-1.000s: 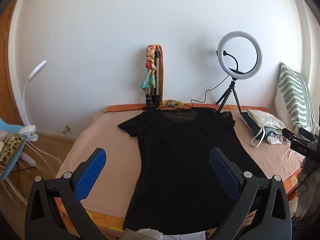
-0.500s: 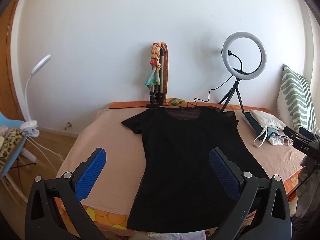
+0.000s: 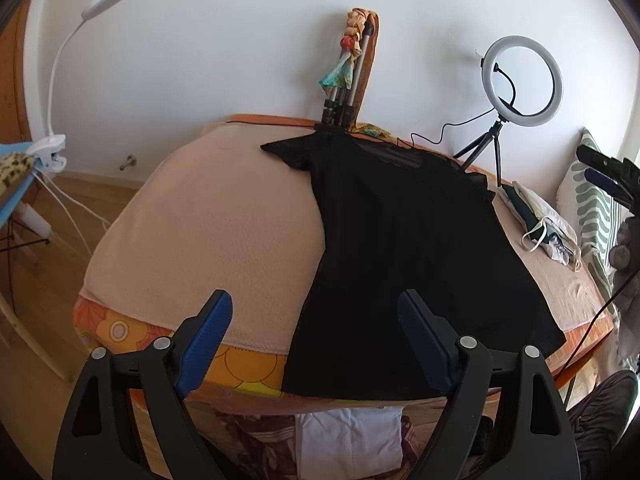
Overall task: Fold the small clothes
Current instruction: 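Move the right tool to the T-shirt's side edge and close on it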
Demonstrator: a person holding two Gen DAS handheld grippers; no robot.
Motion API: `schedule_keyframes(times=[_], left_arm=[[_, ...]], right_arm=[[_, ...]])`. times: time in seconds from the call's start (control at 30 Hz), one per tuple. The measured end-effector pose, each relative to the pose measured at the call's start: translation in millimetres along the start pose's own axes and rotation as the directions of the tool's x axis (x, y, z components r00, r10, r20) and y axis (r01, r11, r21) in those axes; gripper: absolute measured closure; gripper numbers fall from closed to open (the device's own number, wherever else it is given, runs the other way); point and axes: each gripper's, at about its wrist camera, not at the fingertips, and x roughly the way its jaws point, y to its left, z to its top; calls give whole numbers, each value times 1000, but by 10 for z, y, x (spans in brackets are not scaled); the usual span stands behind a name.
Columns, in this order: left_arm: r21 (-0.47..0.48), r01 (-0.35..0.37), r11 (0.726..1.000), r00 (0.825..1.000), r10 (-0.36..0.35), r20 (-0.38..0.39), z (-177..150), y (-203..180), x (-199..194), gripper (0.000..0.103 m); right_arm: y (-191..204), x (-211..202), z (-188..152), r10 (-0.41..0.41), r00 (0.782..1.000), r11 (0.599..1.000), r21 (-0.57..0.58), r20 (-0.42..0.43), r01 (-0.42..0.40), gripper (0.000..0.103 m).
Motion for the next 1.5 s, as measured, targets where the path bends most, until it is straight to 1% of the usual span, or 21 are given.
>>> schedule_keyframes(times=[0.03,0.07,0.17,0.33,0.4,0.47,0.5,0.53,0.6,0.63,0.77,0.8,0.83,0.87,0.93,1.03,1.07,1.13,1.3,1.4,1.5], left_arm=[[-14,16,1000,1000,-17,-14,-31,35,36,36],[-30,39,999,999,-40,-29,-60,78,77,42],[-74,81,994,993,-87,-82,-103,142,198,46],[-93,91,992,987,-102,-125,-147,169,335,48],[-108,90,990,985,-104,-140,-154,195,388,50],[-107,85,991,984,-101,-149,-159,217,427,55],[-109,88,990,982,-105,-158,-157,223,448,55],[-109,83,991,981,-101,-164,-150,244,468,55],[-114,73,991,983,-91,-159,-146,286,475,56],[-119,77,990,983,-96,-157,-146,307,482,59],[-157,86,984,977,-114,-182,-169,391,583,61],[-169,88,982,975,-120,-188,-174,416,605,61],[-179,88,980,975,-122,-188,-174,437,618,61],[-187,88,978,974,-123,-188,-172,452,627,62],[-191,87,978,975,-122,-184,-173,466,631,62],[-199,93,976,972,-132,-192,-174,475,666,62],[-207,100,973,971,-141,-195,-173,477,679,62],[-217,113,970,968,-157,-196,-170,479,702,62],[-221,115,968,966,-161,-201,-164,475,739,62],[-240,126,963,967,-173,-188,-168,531,737,62],[-247,132,960,966,-180,-185,-173,547,730,62]], right_arm=[[69,64,71,19,1000,1000,-16,-11,-20,0],[149,119,129,40,999,999,-33,-18,-41,0],[382,299,360,79,996,994,-71,-53,-82,0],[781,695,817,170,974,978,-93,-147,-185,0],[955,877,971,181,969,973,-111,-168,-201,2],[1125,1068,1086,204,960,968,-109,-191,-227,3],[1199,1183,1133,205,958,967,-111,-201,-230,3],[1275,1291,1164,199,958,968,-111,-207,-225,3],[1392,1535,1214,204,950,967,-105,-237,-234,3],[1450,1673,1234,203,946,966,-104,-251,-235,3],[1627,2261,1236,229,916,963,-60,-329,-262,4],[1671,2430,1219,247,900,960,-39,-360,-279,4],[1716,2613,1193,271,875,953,-16,-402,-303,7],[1762,2786,1160,285,854,949,4,-436,-314,12],[1867,3096,1075,287,824,947,15,-489,-321,16],[2030,3519,920,284,786,945,25,-550,-325,21],[2092,3649,865,280,773,945,19,-570,-328,24],[2202,3886,774,265,758,945,3,-596,-328,28],[2390,4395,573,220,730,956,-5,-647,-293,33],[2470,4586,454,159,731,965,-50,-664,-256,37],[2496,4710,414,117,732,971,-79,-671,-227,38]])
